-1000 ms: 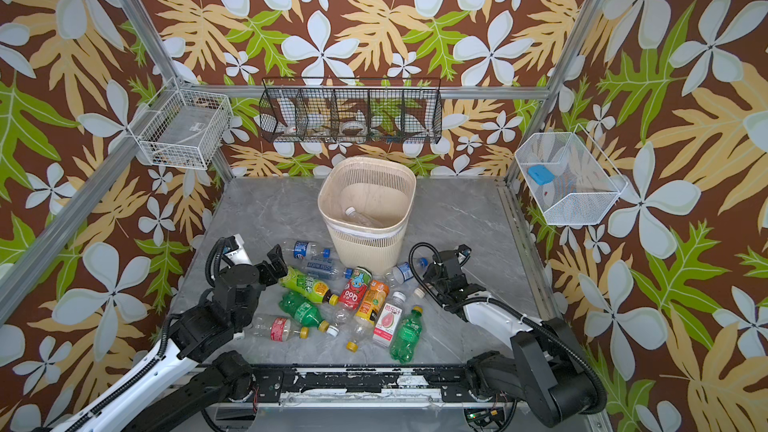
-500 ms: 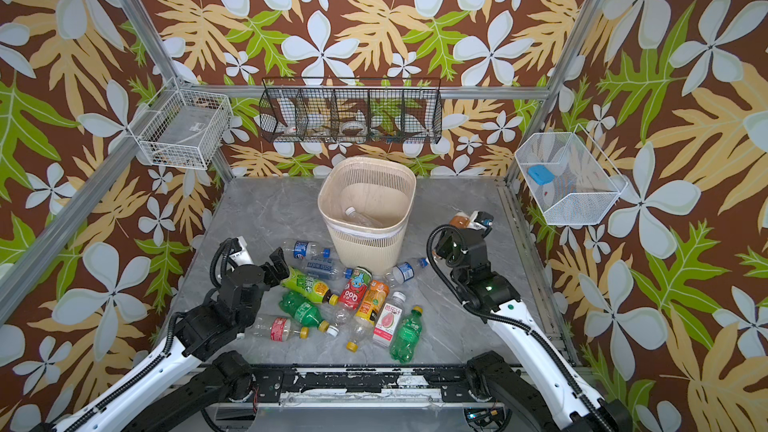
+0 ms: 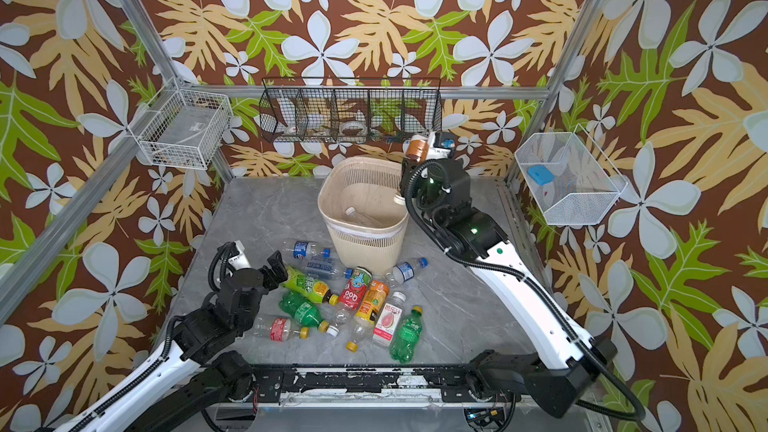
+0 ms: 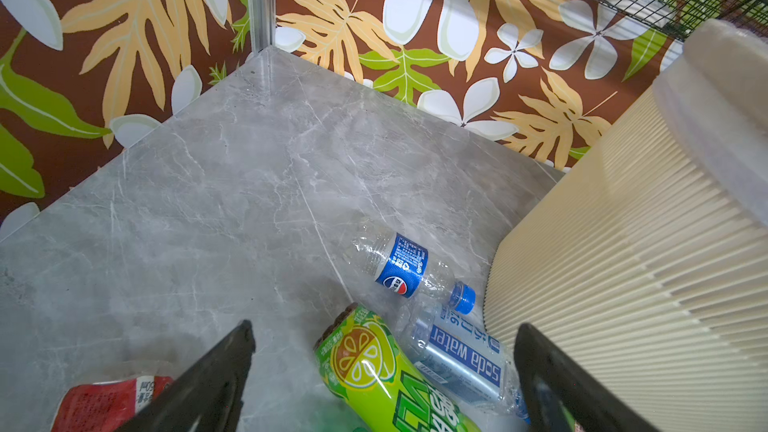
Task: Throw the plastic bottles in the bin
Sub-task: 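Carry the Nescafe bottle over the bin with the right gripper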
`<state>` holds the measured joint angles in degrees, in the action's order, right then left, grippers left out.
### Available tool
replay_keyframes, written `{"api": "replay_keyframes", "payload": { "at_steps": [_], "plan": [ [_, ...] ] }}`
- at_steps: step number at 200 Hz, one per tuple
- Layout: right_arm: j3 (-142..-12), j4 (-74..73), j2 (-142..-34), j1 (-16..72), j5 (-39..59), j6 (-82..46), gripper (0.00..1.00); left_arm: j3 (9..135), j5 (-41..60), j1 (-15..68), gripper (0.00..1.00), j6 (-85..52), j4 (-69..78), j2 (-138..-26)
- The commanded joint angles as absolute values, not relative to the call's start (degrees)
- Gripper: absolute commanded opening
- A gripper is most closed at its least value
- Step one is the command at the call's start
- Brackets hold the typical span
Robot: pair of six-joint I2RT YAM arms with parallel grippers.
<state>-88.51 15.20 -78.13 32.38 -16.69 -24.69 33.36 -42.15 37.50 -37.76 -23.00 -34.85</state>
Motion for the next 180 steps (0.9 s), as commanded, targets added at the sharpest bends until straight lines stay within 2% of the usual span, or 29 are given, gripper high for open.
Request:
{"api": "replay_keyframes", "payload": {
  "at_steps": [1,103,114,128,140,180],
  "plan": [
    [-90.3,16.5,-82.2,32.7,-14.9,-22.7,0.46,33.4,-43.2,37.3,0.98,-38.4,-24.1,-34.5],
    [-88.9,15.6,-87.2,32.5,-18.7,-20.0,0.48,33.6,-42.9,35.9,0.99,-37.5,-24.6,-34.5],
    [-89.1,16.0,-87.7,32.4,-19.0,-20.0,0.55,33.6,-42.6,35.7,0.99,-37.5,-24.6,-34.5],
    [-90.1,17.1,-88.2,32.3,-19.8,-20.0,0.73,33.7,-42.5,35.5,0.98,-37.4,-24.6,-34.5],
    [-90.4,17.2,-87.6,32.3,-20.4,-19.5,0.83,33.7,-42.3,35.3,0.99,-37.4,-24.6,-34.5],
    [-82.7,12.1,-77.8,32.3,-21.3,-20.2,0.96,33.7,-41.2,34.9,0.99,-37.5,-24.5,-35.5]
  ]
}}
